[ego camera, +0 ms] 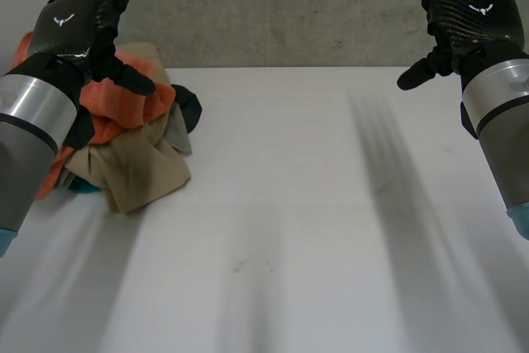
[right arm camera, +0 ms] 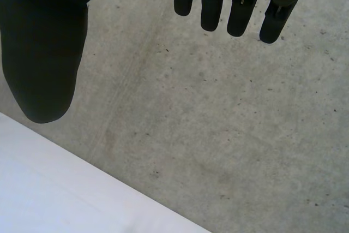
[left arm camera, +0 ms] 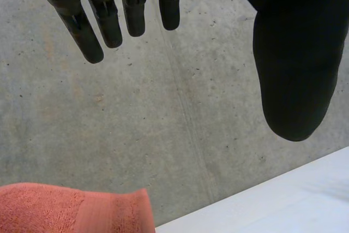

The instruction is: Fold the laundry.

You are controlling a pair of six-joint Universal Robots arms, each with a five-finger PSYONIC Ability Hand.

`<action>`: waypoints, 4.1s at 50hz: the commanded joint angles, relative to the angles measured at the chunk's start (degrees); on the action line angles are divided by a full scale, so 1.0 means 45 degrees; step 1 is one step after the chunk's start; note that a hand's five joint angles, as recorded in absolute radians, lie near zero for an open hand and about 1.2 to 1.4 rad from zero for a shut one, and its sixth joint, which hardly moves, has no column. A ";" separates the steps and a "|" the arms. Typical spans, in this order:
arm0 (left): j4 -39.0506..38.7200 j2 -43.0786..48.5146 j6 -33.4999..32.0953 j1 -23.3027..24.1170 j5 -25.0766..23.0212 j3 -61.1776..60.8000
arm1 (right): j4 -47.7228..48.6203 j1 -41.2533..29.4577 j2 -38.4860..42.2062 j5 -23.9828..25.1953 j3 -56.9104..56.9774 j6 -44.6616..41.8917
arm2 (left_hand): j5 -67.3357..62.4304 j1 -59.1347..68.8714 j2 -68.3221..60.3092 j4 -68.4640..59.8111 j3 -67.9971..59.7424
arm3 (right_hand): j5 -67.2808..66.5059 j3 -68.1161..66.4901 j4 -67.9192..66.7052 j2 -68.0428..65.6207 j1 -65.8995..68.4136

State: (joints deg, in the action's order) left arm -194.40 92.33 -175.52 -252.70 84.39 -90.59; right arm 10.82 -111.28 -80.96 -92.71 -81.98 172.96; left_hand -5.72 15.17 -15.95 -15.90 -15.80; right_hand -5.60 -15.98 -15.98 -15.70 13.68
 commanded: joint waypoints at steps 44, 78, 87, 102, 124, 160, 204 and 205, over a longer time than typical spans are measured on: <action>-0.0199 0.3785 -0.5281 0.0291 -0.0042 0.4819 | -0.1643 0.1370 -0.0154 0.0349 -0.1627 -0.1267 | -1.4285 1.4407 -1.4234 -1.4245 -1.4267 | 0.1245 0.1329 0.1328 0.1266 -0.0818; 0.1186 0.4367 0.0060 0.3268 -0.0667 0.3454 | -0.2013 0.2484 -0.0447 0.2337 -0.2152 -0.2904 | 0.0774 -0.0653 0.0826 0.0815 0.0792 | 0.1245 0.1329 0.1328 0.1266 -0.0818; 0.1246 0.2978 -0.2318 0.1024 -0.0686 0.0741 | -0.1916 0.0786 -0.0156 0.3161 -0.2837 -0.4079 | 0.0737 -0.0615 0.0788 0.0777 0.0755 | 0.1245 0.1329 0.1328 0.1266 -0.0818; 0.0113 0.5360 -0.7967 -0.0855 -0.0648 0.0249 | -0.2091 -0.2087 0.5060 -0.0195 0.0209 -0.4040 | 0.0588 -0.0467 0.0640 0.0628 0.0606 | 0.0405 0.0489 0.0488 0.0426 0.0022; 0.0445 0.0361 -0.8007 -0.1382 -0.2541 -0.5316 | -0.7985 0.0900 0.6248 0.3587 0.3975 -0.1854 | -0.2553 0.2674 -0.2501 -0.2512 -0.2535 | -0.4376 -0.4292 -0.4293 -0.4355 0.4803; 0.0309 0.3425 -0.2070 -0.0720 -0.3265 -0.3639 | -0.8830 -0.0054 0.1175 0.4099 0.4546 -0.1775 | -0.0459 0.0581 -0.0408 -0.0419 -0.0441 | -1.4310 -1.4226 -1.4227 -1.4290 1.4737; 0.2750 0.1214 -0.4195 0.0179 -0.2386 -0.0926 | -0.9573 0.1644 0.0292 0.1326 0.2807 -0.7693 | -1.1341 1.1462 -1.1289 -1.1301 -1.1323 | -1.4310 -1.4226 -1.4227 -1.4290 1.4737; 0.2769 0.1761 -0.4586 0.0199 -0.2386 -0.0614 | -0.9282 0.1585 0.1049 0.1151 0.2923 -0.7674 | -1.1041 1.1162 -1.0989 -1.1001 -1.1023 | -1.4310 -1.4226 -1.4227 -1.4290 1.4737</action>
State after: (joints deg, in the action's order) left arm -182.70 88.01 -188.43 -252.12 73.79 -98.91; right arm -33.33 -103.53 -83.90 -85.24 -67.96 139.51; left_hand -53.12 63.41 -62.99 -63.16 -63.20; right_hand -57.03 -67.83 -68.72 -67.26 64.34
